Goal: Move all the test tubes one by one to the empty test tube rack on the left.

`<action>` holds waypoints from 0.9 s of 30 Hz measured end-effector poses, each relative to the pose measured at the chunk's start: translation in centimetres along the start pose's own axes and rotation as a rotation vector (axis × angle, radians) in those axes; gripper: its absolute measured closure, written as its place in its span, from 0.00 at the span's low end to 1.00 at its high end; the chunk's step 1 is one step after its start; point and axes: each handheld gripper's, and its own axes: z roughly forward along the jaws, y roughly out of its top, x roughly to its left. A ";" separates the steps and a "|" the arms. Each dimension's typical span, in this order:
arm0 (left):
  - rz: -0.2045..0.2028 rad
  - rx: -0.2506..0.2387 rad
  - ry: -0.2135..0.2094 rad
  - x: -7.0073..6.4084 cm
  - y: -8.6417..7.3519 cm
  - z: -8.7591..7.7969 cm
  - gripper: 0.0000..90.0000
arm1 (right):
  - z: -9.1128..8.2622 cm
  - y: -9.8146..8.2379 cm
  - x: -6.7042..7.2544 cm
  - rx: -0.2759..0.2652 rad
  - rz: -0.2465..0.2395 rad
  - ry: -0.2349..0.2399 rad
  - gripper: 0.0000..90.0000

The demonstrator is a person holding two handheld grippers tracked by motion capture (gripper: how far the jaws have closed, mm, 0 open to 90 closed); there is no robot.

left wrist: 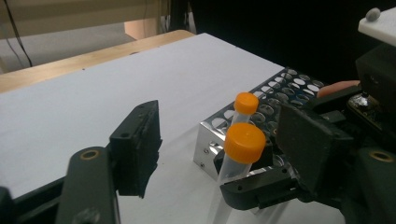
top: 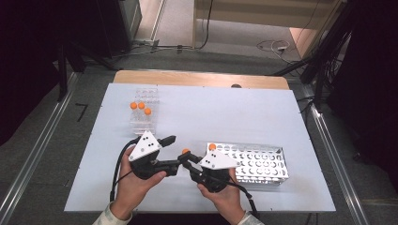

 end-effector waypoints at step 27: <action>0.018 0.038 -0.061 -0.4 -0.8 0.8 0.77 | 0.0 0.1 0.0 -0.009 0.001 -0.002 0.80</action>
